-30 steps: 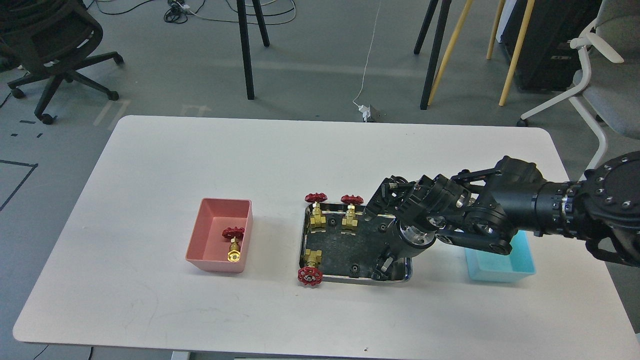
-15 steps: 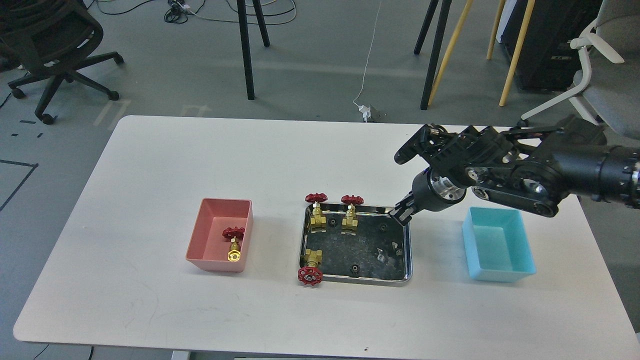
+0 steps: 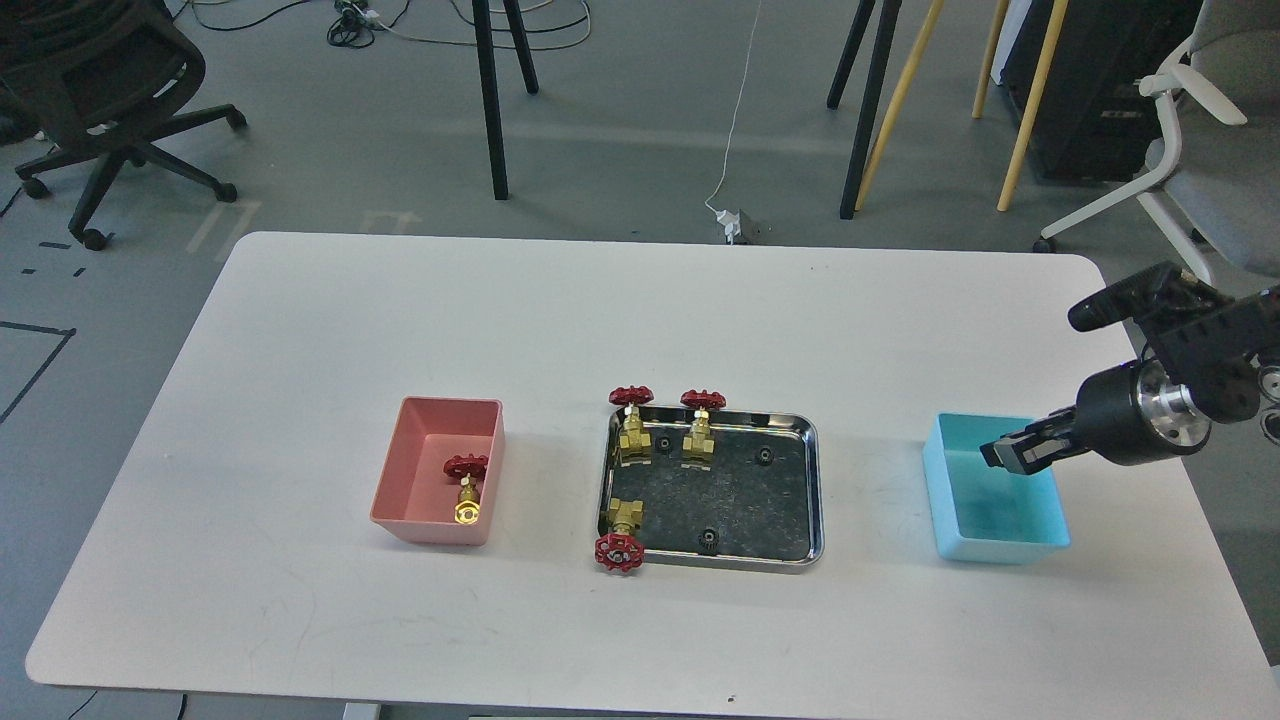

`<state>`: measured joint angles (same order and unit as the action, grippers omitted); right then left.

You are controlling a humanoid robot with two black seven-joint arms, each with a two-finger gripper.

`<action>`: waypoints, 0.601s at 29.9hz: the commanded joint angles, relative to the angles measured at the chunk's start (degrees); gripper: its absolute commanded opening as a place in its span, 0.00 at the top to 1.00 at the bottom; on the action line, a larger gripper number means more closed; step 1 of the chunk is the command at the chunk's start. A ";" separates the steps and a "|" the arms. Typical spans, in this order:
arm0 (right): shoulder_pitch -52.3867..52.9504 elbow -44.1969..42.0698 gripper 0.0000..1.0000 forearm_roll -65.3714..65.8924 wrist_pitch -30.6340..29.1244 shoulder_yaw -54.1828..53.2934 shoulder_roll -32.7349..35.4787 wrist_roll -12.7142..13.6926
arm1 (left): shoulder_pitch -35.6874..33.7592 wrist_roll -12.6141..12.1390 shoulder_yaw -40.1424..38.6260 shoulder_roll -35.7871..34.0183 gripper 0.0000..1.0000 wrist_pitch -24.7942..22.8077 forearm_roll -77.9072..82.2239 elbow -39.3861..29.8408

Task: Place valve in pink box and gear in blue box
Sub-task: 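Lower the gear into the blue box and open the right gripper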

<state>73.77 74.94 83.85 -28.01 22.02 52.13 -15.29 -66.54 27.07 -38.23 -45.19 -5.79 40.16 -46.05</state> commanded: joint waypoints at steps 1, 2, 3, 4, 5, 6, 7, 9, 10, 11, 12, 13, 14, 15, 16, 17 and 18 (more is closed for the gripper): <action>-1.87 -2.16 0.89 0.17 0.01 -0.22 -0.27 0.00 | -0.08 0.00 0.00 -0.07 0.04 -0.01 0.00 0.00; -2.57 -3.21 0.88 0.17 0.01 -0.40 -0.62 0.00 | -0.08 0.00 0.00 -0.34 0.04 -0.01 0.00 0.00; -3.19 -4.27 0.87 0.17 0.01 -1.01 -1.23 0.00 | -0.08 0.00 0.00 -0.51 0.04 -0.01 0.00 0.00; -3.72 -5.15 0.86 0.17 0.01 -1.80 -1.85 0.00 | -0.08 0.00 0.00 -0.52 0.04 -0.01 0.00 0.00; -4.59 -5.94 0.83 0.09 0.01 -2.59 -2.64 0.00 | -0.08 0.00 0.00 -0.60 0.04 -0.01 0.00 0.00; -5.47 -6.29 0.77 0.08 0.01 -3.38 -3.08 0.09 | 0.01 -0.09 0.00 -0.60 0.04 -0.01 0.00 0.00; -6.09 -6.39 0.68 0.08 0.01 -3.99 -3.35 0.09 | -0.08 -0.09 0.00 -0.69 0.04 -0.01 0.00 0.00; -6.88 -6.39 0.46 0.00 0.01 -5.05 -3.35 0.09 | 0.01 -0.09 0.08 -0.78 0.04 -0.01 0.09 0.00; -7.24 -6.39 0.39 -0.09 0.01 -5.32 -3.35 0.09 | 0.01 -0.09 0.08 -0.78 0.03 -0.01 0.00 0.00; -7.33 -6.39 0.35 -0.44 0.01 -5.41 -3.44 0.09 | 0.01 -0.09 0.08 -0.78 0.04 -0.01 0.09 0.00; -7.33 -6.39 0.31 -0.70 0.01 -5.67 -3.44 0.09 | 0.09 -0.17 0.08 -0.78 0.03 -0.09 0.09 0.00; -7.33 -6.30 0.27 -0.79 0.01 -5.93 -3.44 0.09 | 0.18 -0.18 0.17 -0.78 0.03 -0.01 0.09 0.00; -7.33 -6.21 0.25 -0.97 0.01 -6.46 -3.35 0.09 | 0.27 -0.18 0.17 -0.78 0.03 -0.01 0.09 0.00; -7.33 -6.21 0.22 -1.14 0.01 -7.33 -3.26 0.09 | 0.27 -0.26 0.17 -0.78 0.03 -0.01 0.09 0.00; -7.24 -6.12 0.20 -1.23 0.01 -8.21 -3.18 0.09 | 0.27 -0.26 0.17 -0.78 0.03 -0.01 0.09 0.00; -7.15 -6.12 0.18 -1.84 0.01 -9.79 -3.00 0.09 | 0.27 -0.26 0.26 -0.78 0.03 -0.01 0.09 0.00; -6.72 -5.95 0.16 -2.89 0.01 -11.63 -2.91 0.09 | 0.27 -0.35 0.26 -0.78 0.03 -0.01 0.09 0.00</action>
<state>66.49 68.75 82.52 -27.99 13.95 48.90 -15.20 -66.31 26.84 -38.04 -45.96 -5.82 40.26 -46.05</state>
